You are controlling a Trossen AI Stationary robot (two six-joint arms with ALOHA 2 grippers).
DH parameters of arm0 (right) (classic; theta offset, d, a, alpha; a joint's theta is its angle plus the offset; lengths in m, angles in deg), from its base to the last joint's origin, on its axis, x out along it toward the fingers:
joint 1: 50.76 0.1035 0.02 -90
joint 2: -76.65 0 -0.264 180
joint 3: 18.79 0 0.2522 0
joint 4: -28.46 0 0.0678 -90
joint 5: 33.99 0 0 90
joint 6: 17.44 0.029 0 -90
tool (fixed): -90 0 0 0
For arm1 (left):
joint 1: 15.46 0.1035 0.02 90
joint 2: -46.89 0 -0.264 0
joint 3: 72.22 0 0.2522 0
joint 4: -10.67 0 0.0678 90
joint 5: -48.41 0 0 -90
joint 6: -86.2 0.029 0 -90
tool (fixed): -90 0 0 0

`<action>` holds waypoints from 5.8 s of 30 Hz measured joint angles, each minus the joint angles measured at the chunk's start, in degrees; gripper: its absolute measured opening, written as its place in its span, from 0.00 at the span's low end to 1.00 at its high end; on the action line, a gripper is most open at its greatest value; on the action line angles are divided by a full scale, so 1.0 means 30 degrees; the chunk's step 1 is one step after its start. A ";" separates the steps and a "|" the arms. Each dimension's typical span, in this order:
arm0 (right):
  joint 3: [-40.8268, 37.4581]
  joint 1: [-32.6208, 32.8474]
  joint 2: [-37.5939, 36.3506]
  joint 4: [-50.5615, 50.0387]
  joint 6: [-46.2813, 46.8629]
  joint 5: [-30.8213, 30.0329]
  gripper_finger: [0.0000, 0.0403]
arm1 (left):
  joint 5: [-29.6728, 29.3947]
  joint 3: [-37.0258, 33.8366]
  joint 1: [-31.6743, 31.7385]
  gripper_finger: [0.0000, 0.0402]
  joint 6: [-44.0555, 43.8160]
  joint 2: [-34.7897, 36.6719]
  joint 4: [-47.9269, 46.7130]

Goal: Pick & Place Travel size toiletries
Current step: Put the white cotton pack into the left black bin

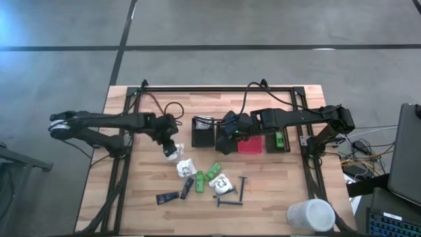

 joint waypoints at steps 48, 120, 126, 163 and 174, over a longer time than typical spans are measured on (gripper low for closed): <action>-0.0801 0.0015 -0.0054 0.0601 0.0830 0.0002 0.75 | 0.6054 0.0052 0.3457 0.03 0.5292 -0.3521 -0.0257; -0.0845 -0.0109 -0.2328 -0.2197 0.4634 -0.7519 0.86 | -1.8606 0.1084 -0.4179 0.22 -0.3935 -0.8379 1.7532; -0.0872 -0.0109 -0.2324 -0.2186 0.4641 -0.7505 0.88 | -1.8408 0.1092 -0.4179 0.33 -0.3426 -0.7723 1.7281; -0.1468 -0.3089 0.3145 0.4663 -1.1622 0.0690 0.63 | -1.4028 0.0917 -0.3938 0.42 -0.2274 -0.6310 1.3415; -0.1472 -0.5325 0.4538 0.5215 -1.4629 0.2846 0.61 | -1.4062 0.0917 -0.3967 0.42 -0.2456 -0.6310 1.2551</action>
